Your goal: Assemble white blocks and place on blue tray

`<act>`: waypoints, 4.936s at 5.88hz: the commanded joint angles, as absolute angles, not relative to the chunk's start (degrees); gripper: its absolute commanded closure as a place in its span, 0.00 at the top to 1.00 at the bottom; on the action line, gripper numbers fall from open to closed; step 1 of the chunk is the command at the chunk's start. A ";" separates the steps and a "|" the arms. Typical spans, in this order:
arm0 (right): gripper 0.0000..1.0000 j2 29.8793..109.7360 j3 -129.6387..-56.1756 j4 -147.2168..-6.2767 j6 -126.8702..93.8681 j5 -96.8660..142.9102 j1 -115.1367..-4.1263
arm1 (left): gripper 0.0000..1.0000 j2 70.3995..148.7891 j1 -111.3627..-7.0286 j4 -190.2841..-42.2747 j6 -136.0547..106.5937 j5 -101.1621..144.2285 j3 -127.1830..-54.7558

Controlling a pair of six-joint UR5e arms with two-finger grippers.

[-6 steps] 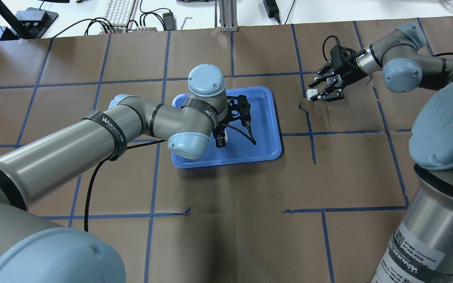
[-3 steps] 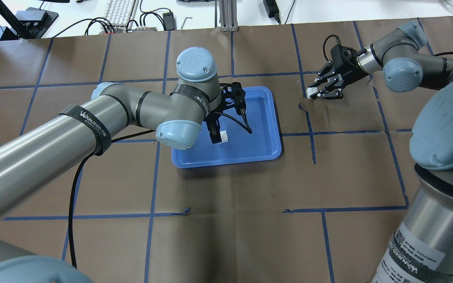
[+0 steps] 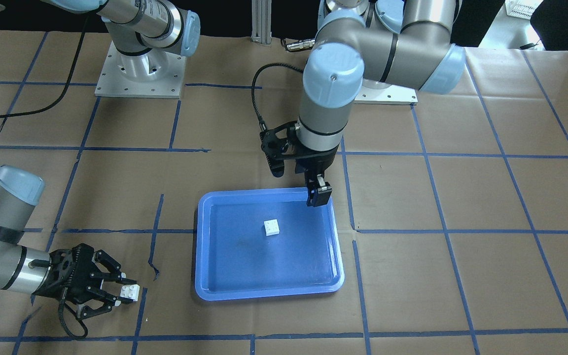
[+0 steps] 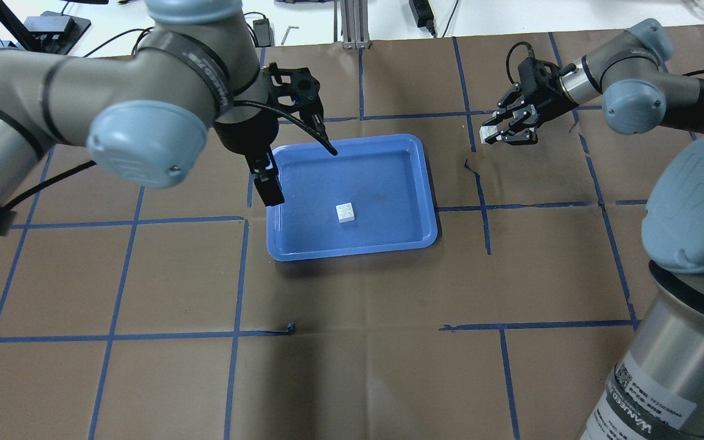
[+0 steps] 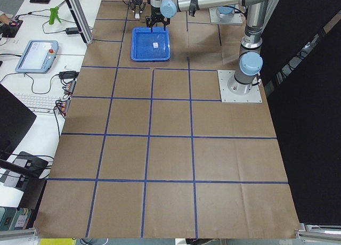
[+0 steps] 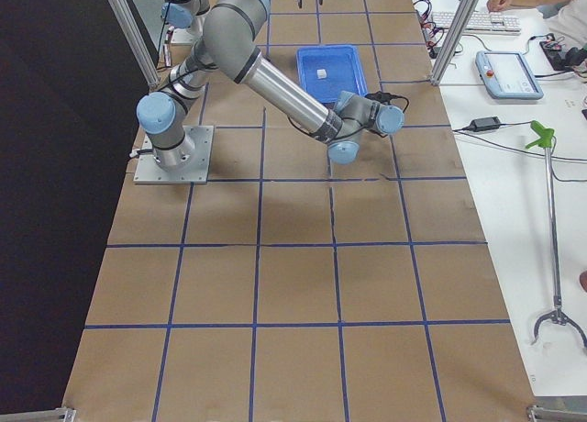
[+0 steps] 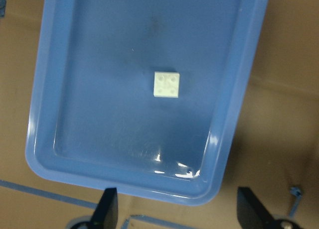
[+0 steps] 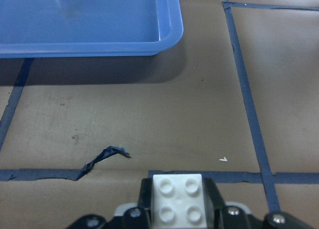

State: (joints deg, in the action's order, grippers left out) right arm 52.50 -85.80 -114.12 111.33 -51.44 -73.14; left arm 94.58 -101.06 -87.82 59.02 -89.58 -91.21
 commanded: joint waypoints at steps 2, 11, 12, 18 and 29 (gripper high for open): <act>0.24 62.71 -94.25 -114.08 107.15 -50.98 -76.44 | 0.89 91.05 -97.31 -92.67 38.07 -90.26 -88.59; 0.24 56.52 -111.45 -164.09 69.87 -48.95 -94.83 | 0.98 89.21 -93.96 -82.09 -11.43 -89.65 -90.70; 0.24 56.34 -111.71 -163.92 69.87 -49.04 -94.83 | 0.98 89.21 -93.96 -82.09 -11.43 -89.65 -90.70; 0.24 56.43 -112.94 -163.48 69.87 -48.69 -96.23 | 0.99 89.12 -93.96 -82.09 -11.43 -89.65 -90.79; 0.25 56.34 -113.73 -163.04 69.70 -48.69 -97.38 | 0.99 88.51 -93.78 -82.18 -11.51 -89.65 -90.70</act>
State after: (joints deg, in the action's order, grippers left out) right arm 56.36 -113.69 -163.09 69.69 -48.71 -97.39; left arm 88.82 -93.85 -82.10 -11.49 -89.63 -90.61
